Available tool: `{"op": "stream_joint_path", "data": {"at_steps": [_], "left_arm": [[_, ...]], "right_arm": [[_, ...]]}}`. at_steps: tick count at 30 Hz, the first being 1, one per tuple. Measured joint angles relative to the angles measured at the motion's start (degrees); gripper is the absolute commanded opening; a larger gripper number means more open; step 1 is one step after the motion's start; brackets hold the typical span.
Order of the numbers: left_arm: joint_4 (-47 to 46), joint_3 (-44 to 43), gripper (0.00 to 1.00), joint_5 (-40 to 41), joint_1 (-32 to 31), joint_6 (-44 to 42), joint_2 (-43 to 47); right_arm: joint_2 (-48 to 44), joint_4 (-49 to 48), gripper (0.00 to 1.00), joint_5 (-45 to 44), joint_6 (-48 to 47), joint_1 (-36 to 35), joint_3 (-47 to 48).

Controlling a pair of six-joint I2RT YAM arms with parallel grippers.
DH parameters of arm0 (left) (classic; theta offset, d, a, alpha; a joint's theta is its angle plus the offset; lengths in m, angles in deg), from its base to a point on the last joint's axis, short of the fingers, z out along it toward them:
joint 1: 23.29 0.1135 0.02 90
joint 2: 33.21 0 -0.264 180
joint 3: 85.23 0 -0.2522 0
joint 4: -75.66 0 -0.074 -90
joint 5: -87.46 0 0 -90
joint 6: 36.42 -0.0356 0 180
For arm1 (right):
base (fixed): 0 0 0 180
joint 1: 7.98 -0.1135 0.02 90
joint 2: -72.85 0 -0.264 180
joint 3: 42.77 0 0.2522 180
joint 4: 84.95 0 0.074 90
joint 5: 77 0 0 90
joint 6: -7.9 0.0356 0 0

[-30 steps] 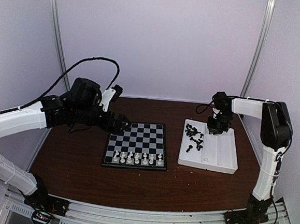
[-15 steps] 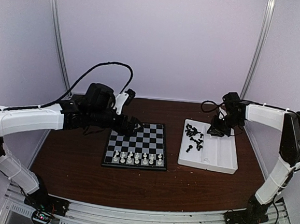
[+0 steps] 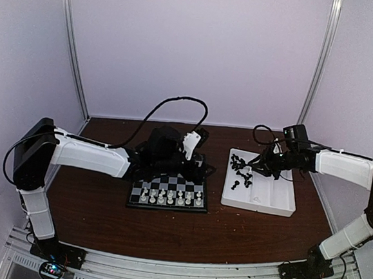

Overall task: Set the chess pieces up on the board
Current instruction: Place the chess piece on the chessboard.

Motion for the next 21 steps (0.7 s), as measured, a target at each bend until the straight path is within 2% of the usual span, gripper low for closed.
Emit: {"op": "stream_joint_path", "data": {"at_steps": [11, 15, 19, 21], "left_arm": [[-16.0, -0.8, 0.78, -0.5, -3.5, -9.2, -7.7], [-18.7, -2.1, 0.77, -1.3, -3.5, -10.9, -9.5], [-20.2, -3.4, 0.67, -1.9, -3.6, -11.9, -10.9], [-20.1, -4.5, 0.66, -2.4, -3.8, -12.4, -11.7]], "right_arm": [[-8.2, -16.6, 0.17, 0.6, 16.3, -6.1, -10.6], [-9.0, -22.1, 0.17, 0.1, 21.1, -7.7, -13.2], [-9.1, -26.1, 0.18, -0.1, 24.2, -8.8, -15.1], [-9.3, -27.5, 0.18, -0.2, 25.1, -9.1, -15.6]]}}
